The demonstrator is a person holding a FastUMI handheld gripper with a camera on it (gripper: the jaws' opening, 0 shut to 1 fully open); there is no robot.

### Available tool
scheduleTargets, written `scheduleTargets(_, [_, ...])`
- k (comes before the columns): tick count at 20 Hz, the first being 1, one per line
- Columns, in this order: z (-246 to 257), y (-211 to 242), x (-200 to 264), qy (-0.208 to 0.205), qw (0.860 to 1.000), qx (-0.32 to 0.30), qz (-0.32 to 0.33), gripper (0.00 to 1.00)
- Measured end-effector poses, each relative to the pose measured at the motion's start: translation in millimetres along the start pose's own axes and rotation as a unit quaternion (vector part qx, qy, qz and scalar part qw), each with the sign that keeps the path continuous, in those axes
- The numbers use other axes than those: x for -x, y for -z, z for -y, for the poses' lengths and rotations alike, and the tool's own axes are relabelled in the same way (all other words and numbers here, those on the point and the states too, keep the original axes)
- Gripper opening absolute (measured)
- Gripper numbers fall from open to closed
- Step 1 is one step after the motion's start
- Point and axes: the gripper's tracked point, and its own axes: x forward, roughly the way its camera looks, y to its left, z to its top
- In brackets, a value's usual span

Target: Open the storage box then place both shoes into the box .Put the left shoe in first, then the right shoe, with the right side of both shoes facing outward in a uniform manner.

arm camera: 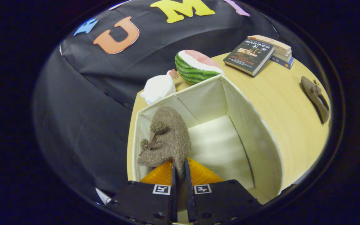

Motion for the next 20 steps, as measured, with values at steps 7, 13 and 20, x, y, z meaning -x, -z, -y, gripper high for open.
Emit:
scheduleTargets(7, [1.2, 20.0, -8.6, 0.0, 0.999, 0.023, -0.042, 0.67])
scheduleTargets(13, [-19.2, -20.1, 33.7, -0.031, 0.995, 0.095, 0.021, 0.92])
scheduleTargets(20, [17.2, -80.1, 135.7, -0.05, 0.975, 0.172, 0.128, 0.92])
